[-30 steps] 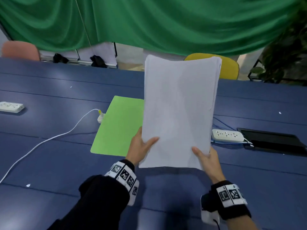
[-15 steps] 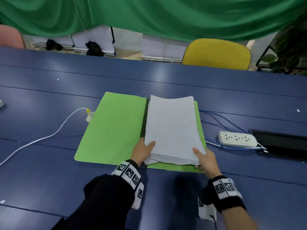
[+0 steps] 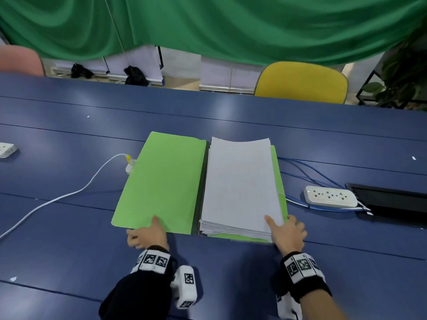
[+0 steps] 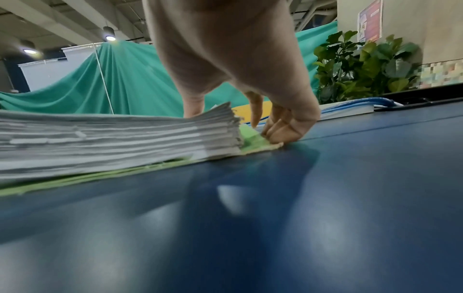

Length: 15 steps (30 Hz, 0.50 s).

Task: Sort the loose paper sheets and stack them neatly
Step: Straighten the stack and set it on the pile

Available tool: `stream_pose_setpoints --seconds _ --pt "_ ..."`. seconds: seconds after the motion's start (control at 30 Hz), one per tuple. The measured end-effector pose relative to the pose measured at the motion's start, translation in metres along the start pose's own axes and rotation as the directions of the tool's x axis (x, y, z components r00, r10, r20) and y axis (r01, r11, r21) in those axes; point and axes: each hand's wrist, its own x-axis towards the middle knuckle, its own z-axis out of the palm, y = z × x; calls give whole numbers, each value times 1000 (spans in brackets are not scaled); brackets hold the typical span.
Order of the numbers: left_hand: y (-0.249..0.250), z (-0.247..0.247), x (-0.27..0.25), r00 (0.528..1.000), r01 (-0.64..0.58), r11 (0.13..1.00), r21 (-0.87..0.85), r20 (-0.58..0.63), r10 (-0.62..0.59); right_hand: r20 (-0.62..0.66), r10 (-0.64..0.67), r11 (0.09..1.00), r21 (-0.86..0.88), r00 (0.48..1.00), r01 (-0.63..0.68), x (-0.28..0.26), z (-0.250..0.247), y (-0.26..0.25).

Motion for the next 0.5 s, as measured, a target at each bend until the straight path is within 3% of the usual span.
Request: stream_pose_setpoints --seconds 0.2,0.3,0.33,0.37,0.43,0.47,0.5 --pt "16 -11 35 969 208 949 -238 182 -166 63 50 998 30 997 -52 8 -4 4" --pt "40 -22 23 935 295 890 -347 295 -194 110 78 995 48 991 -83 14 -8 5" --pt "40 -22 24 938 219 916 -335 331 -104 121 82 995 46 989 -88 15 -10 5" --pt "39 -21 19 943 200 876 -440 330 -50 130 86 995 44 988 -92 17 -9 6" --pt "33 -22 -8 954 -82 808 -584 189 234 137 86 994 48 987 -93 18 -8 6" --pt "31 -17 -25 918 -238 793 -561 137 373 136 88 994 53 987 -96 17 -7 6" --pt "28 -11 -45 825 -400 759 -514 159 542 128 91 994 50 988 -98 17 -5 6"
